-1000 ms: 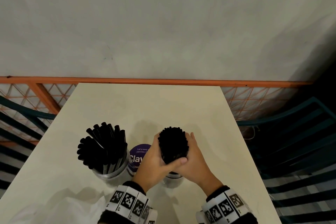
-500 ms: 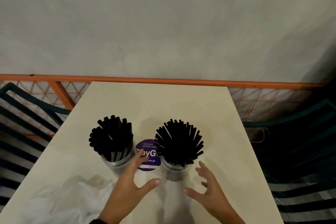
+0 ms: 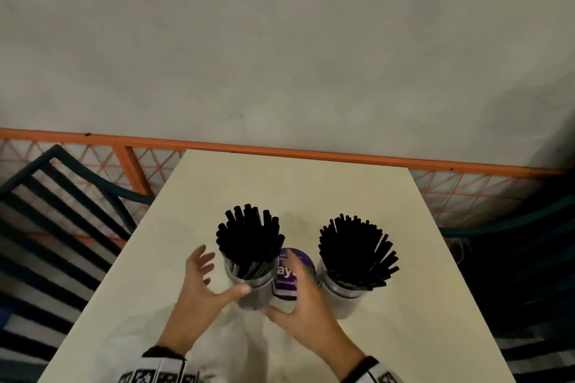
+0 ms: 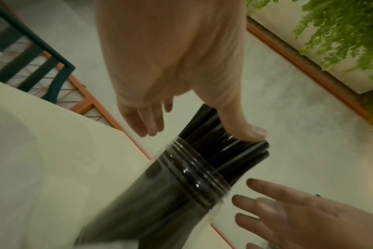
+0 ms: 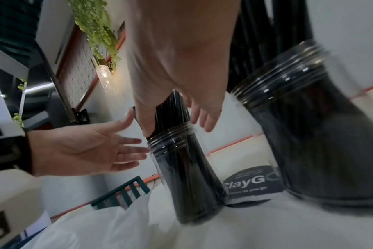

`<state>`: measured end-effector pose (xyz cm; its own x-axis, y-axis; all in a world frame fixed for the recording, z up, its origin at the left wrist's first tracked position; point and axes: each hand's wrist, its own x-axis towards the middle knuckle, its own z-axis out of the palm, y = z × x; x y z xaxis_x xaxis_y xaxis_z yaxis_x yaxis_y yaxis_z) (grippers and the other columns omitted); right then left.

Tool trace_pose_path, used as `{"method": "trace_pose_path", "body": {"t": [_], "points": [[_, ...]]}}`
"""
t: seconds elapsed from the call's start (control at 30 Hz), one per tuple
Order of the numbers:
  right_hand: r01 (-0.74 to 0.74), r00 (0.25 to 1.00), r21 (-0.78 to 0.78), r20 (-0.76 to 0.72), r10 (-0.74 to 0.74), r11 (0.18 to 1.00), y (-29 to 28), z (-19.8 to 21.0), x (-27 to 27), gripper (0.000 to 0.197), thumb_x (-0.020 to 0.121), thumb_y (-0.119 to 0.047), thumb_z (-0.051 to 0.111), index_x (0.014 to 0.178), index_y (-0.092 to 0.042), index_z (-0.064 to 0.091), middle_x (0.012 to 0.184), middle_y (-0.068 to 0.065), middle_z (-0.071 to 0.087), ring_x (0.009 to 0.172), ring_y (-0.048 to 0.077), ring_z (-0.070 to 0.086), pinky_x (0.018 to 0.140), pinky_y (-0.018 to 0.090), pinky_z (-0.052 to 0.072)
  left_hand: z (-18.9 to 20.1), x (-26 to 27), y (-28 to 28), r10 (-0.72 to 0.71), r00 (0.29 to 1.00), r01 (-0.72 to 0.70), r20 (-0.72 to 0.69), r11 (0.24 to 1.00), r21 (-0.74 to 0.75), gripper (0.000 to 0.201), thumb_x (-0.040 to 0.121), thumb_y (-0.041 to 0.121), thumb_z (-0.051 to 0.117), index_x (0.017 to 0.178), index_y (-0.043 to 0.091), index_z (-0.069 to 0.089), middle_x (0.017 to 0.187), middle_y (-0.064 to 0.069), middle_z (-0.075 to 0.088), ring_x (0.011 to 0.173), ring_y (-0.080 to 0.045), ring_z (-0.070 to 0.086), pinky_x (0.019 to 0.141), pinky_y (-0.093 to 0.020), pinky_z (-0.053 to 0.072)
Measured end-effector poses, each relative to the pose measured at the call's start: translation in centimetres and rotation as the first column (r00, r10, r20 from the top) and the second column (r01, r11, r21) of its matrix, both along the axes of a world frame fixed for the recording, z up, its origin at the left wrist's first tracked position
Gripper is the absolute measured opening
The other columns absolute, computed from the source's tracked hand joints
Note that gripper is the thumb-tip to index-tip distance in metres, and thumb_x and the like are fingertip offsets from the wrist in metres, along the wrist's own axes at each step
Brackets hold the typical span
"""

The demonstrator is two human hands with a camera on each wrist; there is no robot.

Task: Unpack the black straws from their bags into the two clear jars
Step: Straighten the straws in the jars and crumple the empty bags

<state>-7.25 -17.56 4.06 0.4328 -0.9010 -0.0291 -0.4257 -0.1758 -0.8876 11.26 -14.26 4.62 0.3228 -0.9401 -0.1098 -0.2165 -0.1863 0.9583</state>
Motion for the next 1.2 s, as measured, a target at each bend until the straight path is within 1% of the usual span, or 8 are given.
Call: {"method": "trace_pose_path", "body": {"t": [0.13, 0.23, 0.37, 0.57, 0.73, 0.87, 1.0, 1.2], "points": [[0.028, 0.995, -0.038, 0.093, -0.024, 0.999, -2.2, 0.9, 3.0, 0.101, 0.051, -0.048, 0.084, 0.125, -0.060, 0.016, 0.133, -0.024, 0.042, 0.128, -0.001, 0.038, 0.106, 0.026, 0.036, 0.9, 1.6, -3.0, -0.269, 0.958, 0.271, -0.095, 0.963, 0.006, 0.146, 0.028, 0.048, 0.087, 0.143, 0.027, -0.002, 0.137, 0.010, 0.029, 0.128, -0.003, 0.031, 0.103, -0.019, 0.025], [0.014, 0.984, -0.040, 0.176, -0.007, 0.999, -3.6, 1.0, 4.5, 0.091, 0.052, -0.039, 0.084, 0.121, -0.051, 0.026, 0.126, -0.026, 0.041, 0.118, -0.013, 0.043, 0.100, 0.014, 0.039, 1.4, 1.8, -4.7, -0.458, 0.883, 0.455, -0.099, 0.889, -0.051, 0.142, 0.033, 0.041, 0.090, 0.139, 0.032, -0.004, 0.129, 0.022, 0.031, 0.111, 0.026, 0.037, 0.086, 0.003, 0.033], [0.083, 0.986, -0.044, 0.150, -0.076, 0.996, -4.7, 0.2, 5.9, 0.097, 0.050, -0.050, 0.080, 0.127, -0.052, 0.021, 0.129, -0.020, 0.042, 0.125, 0.008, 0.045, 0.107, 0.043, 0.039, 1.4, 0.8, -6.1, -0.427, 0.902, 0.421, -0.068, 0.903, -0.082, 0.126, 0.050, 0.022, 0.089, 0.141, 0.034, 0.003, 0.132, 0.017, 0.036, 0.120, 0.004, 0.040, 0.083, 0.003, 0.037], [0.082, 0.984, -0.029, 0.164, -0.076, 0.996, -5.2, -0.2, 5.1, 0.097, 0.058, -0.031, 0.084, 0.123, -0.053, 0.016, 0.131, -0.014, 0.040, 0.117, -0.003, 0.047, 0.084, -0.002, 0.038, 0.3, 0.9, -5.4, -0.348, 0.932, 0.330, -0.098, 0.930, -0.158, 0.119, 0.046, 0.036, 0.087, 0.136, 0.042, 0.010, 0.135, 0.025, 0.032, 0.122, 0.017, 0.036, 0.092, 0.000, 0.033], [0.066, 0.985, 0.060, 0.157, -0.075, 0.996, -4.2, -1.1, 3.0, 0.125, 0.042, -0.056, 0.085, 0.134, -0.051, 0.000, 0.141, -0.032, 0.018, 0.130, -0.011, 0.027, 0.113, 0.030, 0.030, -0.2, 3.2, -5.1, -0.417, 0.909, 0.416, 0.013, 0.906, -0.081, 0.139, 0.031, 0.064, 0.082, 0.137, 0.042, -0.006, 0.136, 0.022, 0.029, 0.132, -0.007, 0.034, 0.111, -0.028, 0.030], [0.047, 0.986, 0.055, 0.156, -0.056, 0.997, -4.4, -1.2, 3.5, 0.130, 0.044, -0.049, 0.089, 0.142, -0.039, 0.004, 0.146, -0.008, 0.028, 0.134, 0.002, 0.032, 0.113, 0.035, 0.034, 0.2, 2.7, -5.8, -0.520, 0.854, 0.518, 0.011, 0.850, -0.089, 0.138, 0.035, 0.061, 0.082, 0.139, 0.036, -0.005, 0.131, 0.036, 0.024, 0.120, 0.023, 0.032, 0.099, -0.004, 0.031], [0.057, 0.980, -0.030, 0.193, -0.050, 0.998, -5.2, 0.2, 5.5, 0.082, 0.050, -0.038, 0.078, 0.108, -0.071, 0.030, 0.108, -0.043, 0.049, 0.113, -0.002, 0.052, 0.114, 0.046, 0.028, 0.4, 1.1, -6.4, -0.444, 0.896, 0.443, 0.017, 0.890, -0.109, 0.106, 0.048, 0.042, 0.086, 0.132, 0.040, 0.021, 0.126, 0.026, 0.043, 0.112, 0.023, 0.041, 0.094, -0.003, 0.036], [0.083, 0.984, -0.027, 0.160, -0.078, 0.996, -5.4, 1.3, 6.2, 0.073, 0.047, -0.039, 0.076, 0.092, -0.075, 0.031, 0.106, -0.018, 0.052, 0.111, 0.012, 0.052, 0.108, 0.054, 0.033, 0.5, 0.9, -6.2, -0.310, 0.950, 0.311, 0.029, 0.940, -0.138, 0.083, 0.049, 0.047, 0.080, 0.116, 0.048, 0.031, 0.120, 0.023, 0.049, 0.109, 0.017, 0.047, 0.085, -0.004, 0.042]]}}
